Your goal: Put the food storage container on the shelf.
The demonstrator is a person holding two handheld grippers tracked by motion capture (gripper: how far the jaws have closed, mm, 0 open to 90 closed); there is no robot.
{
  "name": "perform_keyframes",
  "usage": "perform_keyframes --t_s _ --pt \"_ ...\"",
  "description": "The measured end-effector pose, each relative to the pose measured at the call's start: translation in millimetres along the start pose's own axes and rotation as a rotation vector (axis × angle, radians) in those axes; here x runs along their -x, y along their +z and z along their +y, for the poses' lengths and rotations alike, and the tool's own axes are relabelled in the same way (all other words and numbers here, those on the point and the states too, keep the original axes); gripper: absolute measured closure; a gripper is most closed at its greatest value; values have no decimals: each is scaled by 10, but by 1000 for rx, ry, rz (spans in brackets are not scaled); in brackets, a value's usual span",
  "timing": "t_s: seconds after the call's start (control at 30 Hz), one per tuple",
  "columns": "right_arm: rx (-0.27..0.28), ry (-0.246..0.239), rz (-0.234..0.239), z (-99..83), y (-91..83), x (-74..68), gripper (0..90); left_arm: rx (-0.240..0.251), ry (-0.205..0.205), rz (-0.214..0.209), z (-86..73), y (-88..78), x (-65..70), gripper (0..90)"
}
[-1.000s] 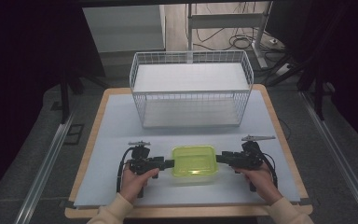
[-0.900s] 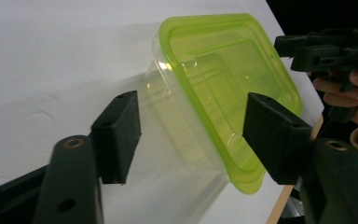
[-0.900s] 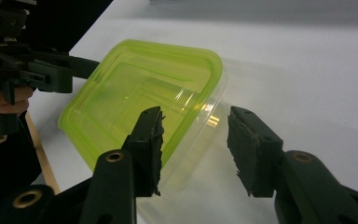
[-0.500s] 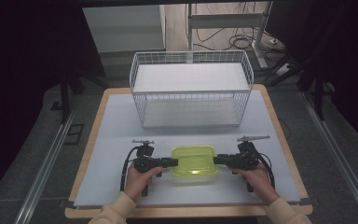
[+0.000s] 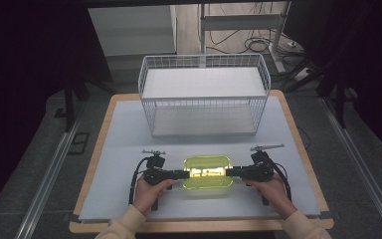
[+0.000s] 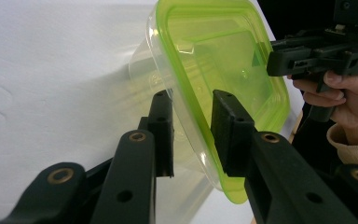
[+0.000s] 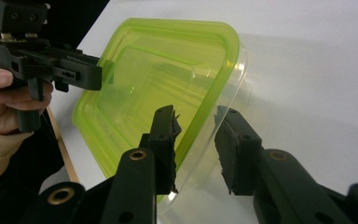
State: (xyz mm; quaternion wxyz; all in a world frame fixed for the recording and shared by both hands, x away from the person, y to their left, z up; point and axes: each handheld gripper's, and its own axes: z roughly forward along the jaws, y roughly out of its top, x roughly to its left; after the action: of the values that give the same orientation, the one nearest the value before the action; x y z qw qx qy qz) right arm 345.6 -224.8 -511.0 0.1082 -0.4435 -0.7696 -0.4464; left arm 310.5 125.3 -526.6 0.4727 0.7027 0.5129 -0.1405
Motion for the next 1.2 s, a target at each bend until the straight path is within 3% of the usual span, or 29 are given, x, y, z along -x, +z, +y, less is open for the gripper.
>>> perform_keyframes --t_s 0.27,0.33,0.43,1.2 --pt "30 57 21 9 -64 0 771 29 -1 -8 -9 -41 46 756" --pt "49 69 29 16 -104 -1 809 52 -4 -29 -11 -66 60 799" --pt "51 65 24 18 -115 -11 812 53 11 -12 -13 -68 88 806" --pt "69 46 44 40 -158 -65 811 75 30 -18 -6 -142 137 809"
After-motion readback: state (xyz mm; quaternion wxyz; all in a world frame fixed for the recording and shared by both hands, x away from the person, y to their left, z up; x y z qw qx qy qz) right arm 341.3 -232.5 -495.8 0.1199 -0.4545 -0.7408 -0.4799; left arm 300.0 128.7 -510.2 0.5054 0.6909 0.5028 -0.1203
